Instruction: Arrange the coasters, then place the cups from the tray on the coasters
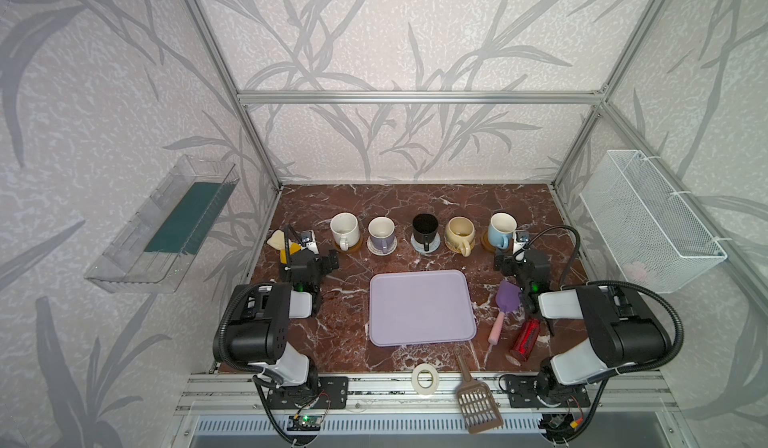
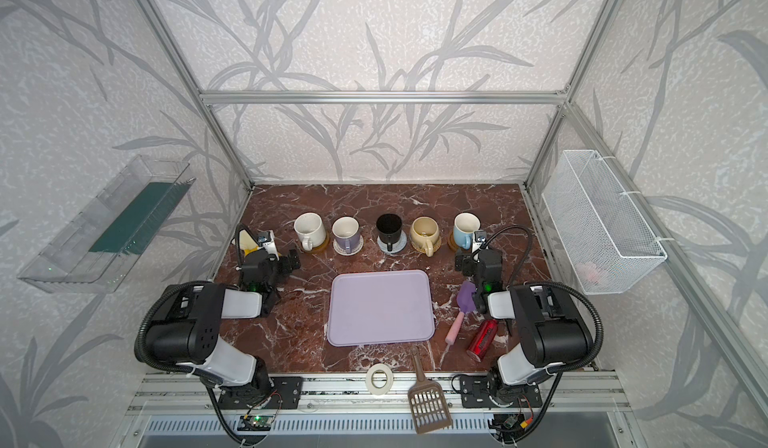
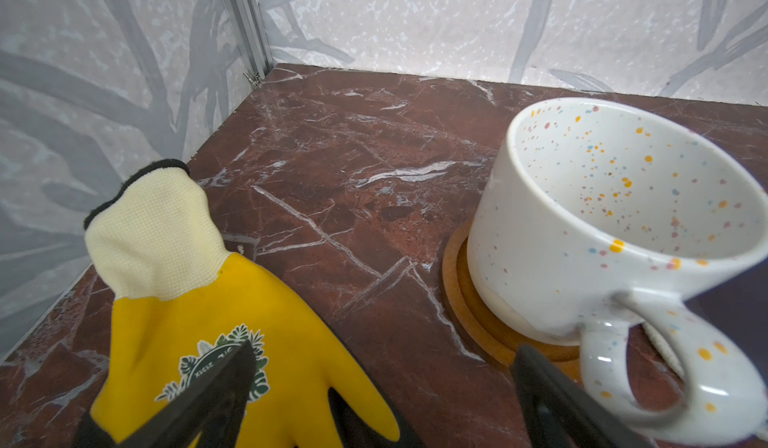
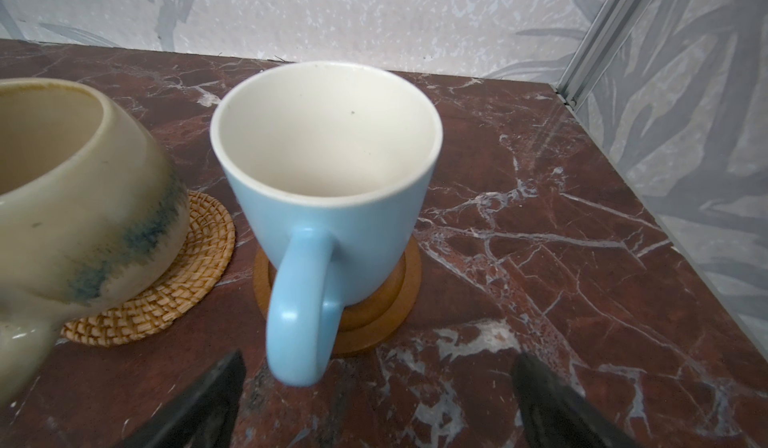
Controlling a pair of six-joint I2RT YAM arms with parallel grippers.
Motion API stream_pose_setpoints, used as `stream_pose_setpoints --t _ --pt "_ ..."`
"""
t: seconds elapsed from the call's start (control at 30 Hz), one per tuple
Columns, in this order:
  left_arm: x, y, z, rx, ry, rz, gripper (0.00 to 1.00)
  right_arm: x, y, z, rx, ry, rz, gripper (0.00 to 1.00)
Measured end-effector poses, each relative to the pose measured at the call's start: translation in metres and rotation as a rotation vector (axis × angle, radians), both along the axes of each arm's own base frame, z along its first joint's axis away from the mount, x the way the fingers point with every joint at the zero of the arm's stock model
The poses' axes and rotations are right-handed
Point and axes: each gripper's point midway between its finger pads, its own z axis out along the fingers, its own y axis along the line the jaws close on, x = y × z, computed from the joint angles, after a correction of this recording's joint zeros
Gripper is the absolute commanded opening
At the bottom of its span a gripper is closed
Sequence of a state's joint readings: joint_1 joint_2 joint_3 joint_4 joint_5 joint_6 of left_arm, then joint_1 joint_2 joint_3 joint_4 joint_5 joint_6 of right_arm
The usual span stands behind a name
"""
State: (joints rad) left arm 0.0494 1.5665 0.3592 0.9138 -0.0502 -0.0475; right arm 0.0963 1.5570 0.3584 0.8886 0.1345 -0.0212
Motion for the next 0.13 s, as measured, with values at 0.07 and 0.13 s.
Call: stream_pose_setpoints --t 0.07,0.13 --pt "0.0000 -0.0004 -0.0002 0.000 0.001 -0.001 0.99 -0.0001 0.0003 0.0000 -0.005 0.000 0.000 0.99" --pt "0.0002 -0.0006 0.0000 0.000 0.000 -0.001 0.99 -0.0002 0.0012 -0.0001 -0.009 0.001 0.002 0.99"
